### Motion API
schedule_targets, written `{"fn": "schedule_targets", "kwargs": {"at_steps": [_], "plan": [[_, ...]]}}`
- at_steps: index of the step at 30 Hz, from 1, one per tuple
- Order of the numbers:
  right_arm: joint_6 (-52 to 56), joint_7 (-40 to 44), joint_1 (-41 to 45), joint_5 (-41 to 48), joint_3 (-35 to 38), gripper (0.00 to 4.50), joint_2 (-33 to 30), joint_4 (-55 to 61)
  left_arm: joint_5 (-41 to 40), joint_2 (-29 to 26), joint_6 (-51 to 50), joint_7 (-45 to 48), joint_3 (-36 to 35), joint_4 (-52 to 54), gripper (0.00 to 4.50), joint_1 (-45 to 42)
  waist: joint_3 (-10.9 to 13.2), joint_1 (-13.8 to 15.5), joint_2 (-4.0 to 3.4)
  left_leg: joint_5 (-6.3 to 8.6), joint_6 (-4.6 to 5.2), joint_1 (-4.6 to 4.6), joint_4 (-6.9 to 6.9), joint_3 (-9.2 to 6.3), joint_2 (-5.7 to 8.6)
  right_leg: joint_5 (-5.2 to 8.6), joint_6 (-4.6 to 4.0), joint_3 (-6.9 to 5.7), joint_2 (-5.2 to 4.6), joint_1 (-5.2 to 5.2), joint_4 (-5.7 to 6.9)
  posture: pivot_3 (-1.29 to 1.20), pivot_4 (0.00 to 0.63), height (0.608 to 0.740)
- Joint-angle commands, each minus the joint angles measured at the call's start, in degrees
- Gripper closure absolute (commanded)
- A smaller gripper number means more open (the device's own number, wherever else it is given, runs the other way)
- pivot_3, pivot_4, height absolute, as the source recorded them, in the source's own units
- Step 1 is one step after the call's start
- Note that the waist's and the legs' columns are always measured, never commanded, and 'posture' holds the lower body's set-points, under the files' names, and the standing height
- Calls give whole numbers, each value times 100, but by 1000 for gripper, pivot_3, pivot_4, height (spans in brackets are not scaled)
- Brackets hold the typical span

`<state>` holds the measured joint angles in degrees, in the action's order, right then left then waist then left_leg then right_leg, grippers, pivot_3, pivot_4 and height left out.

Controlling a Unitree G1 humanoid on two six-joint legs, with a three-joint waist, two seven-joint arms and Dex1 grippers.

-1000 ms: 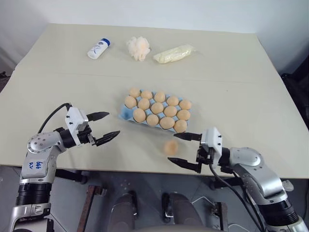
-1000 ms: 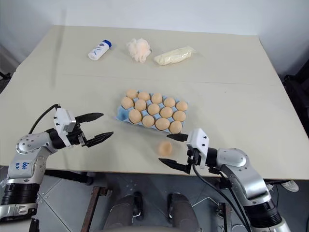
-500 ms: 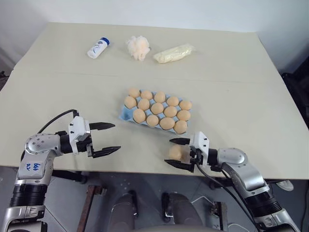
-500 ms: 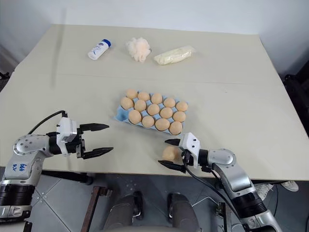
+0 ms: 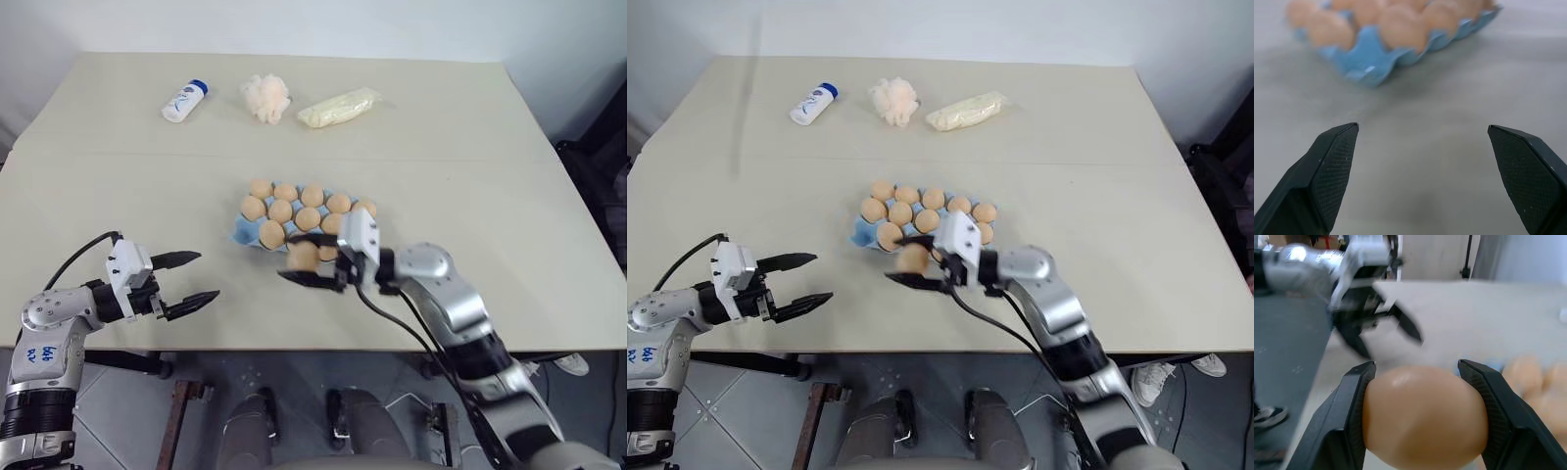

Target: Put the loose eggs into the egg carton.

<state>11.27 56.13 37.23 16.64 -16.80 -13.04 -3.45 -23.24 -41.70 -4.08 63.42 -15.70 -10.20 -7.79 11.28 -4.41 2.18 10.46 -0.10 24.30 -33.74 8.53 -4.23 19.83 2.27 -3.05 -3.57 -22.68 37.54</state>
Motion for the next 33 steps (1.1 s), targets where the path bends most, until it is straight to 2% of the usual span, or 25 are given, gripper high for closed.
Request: {"fn": "schedule_targets", "kwargs": {"at_steps": [1, 6, 11, 14, 18, 20, 21, 25, 30, 33], "plan": [[-236, -226, 695, -451, -191, 2096, 422, -1034, -12, -21, 193, -244, -299, -89, 0, 55, 0, -13, 0, 0, 0, 2, 2, 0, 1, 0, 0, -1, -4, -2, -2, 0, 150, 740], [-908, -795, 1885, -1032, -194, 2096, 1335, -3014, -51, 123, 248, -538, -381, 31, 0, 218, 0, -57, 0, -1, -2, 9, 13, 8, 3, -2, 4, -2, -6, -15, -1, 0, 150, 740], [-1491, -1256, 2515, -1363, -45, 2096, 1804, -4411, -64, 238, 236, -680, -329, 269, 0, 344, -1, -58, 2, -8, -11, 9, 27, 13, 2, -2, 5, -7, -3, -35, 23, 0, 150, 740], [-1604, -1228, 2652, -1381, 49, 2096, 1973, -4729, -81, 278, 201, -746, -321, 378, 0, 374, -1, -57, 2, -10, -15, 10, 29, 16, 2, -2, 5, -7, -3, -38, 24, 0, 150, 740], [-1690, -1146, 2640, -1363, 153, 839, 2041, -4750, -90, 286, 184, -789, -299, 414, 0, 358, -1, -59, 2, -13, -19, 10, 28, 16, 2, -2, 5, -5, -4, -37, 24, 0, 150, 740], [-1707, -1084, 2591, -1343, 197, 152, 1976, -4606, -86, 302, 162, -820, -261, 443, 0, 307, -1, -62, 2, -15, -21, 10, 28, 16, 2, -2, 3, -4, -4, -37, 24, 0, 150, 740], [-1677, -1008, 2548, -1296, 246, 21, 1910, -4445, -92, 311, 142, -831, -243, 466, 0, 277, -1, -62, 2, -16, -23, 10, 28, 16, 2, -1, 2, -4, -4, -37, 24, 0, 150, 740], [-1407, -613, 2140, -1077, 426, 21, 1398, -3350, -135, 315, 69, -796, -164, 564, 0, 174, -1, -51, 2, -17, -25, 10, 32, 16, 1, 0, 0, -5, -4, -39, 25, 0, 150, 740], [-734, 266, 793, -408, 665, 21, 133, -958, -33, 241, 169, -685, -49, 570, 0, 30, -4, 48, 6, -14, -18, 17, 42, 9, 6, -3, 6, -9, -8, -37, 14, 0, 150, 740], [-485, 623, -82, -5, 955, 21, -666, -25, 46, 197, 245, -679, -18, 463, 0, -82, -4, 71, 6, -12, -14, 18, 46, 10, 5, -3, 6, -11, -6, -38, 7, 0, 150, 740]]}}
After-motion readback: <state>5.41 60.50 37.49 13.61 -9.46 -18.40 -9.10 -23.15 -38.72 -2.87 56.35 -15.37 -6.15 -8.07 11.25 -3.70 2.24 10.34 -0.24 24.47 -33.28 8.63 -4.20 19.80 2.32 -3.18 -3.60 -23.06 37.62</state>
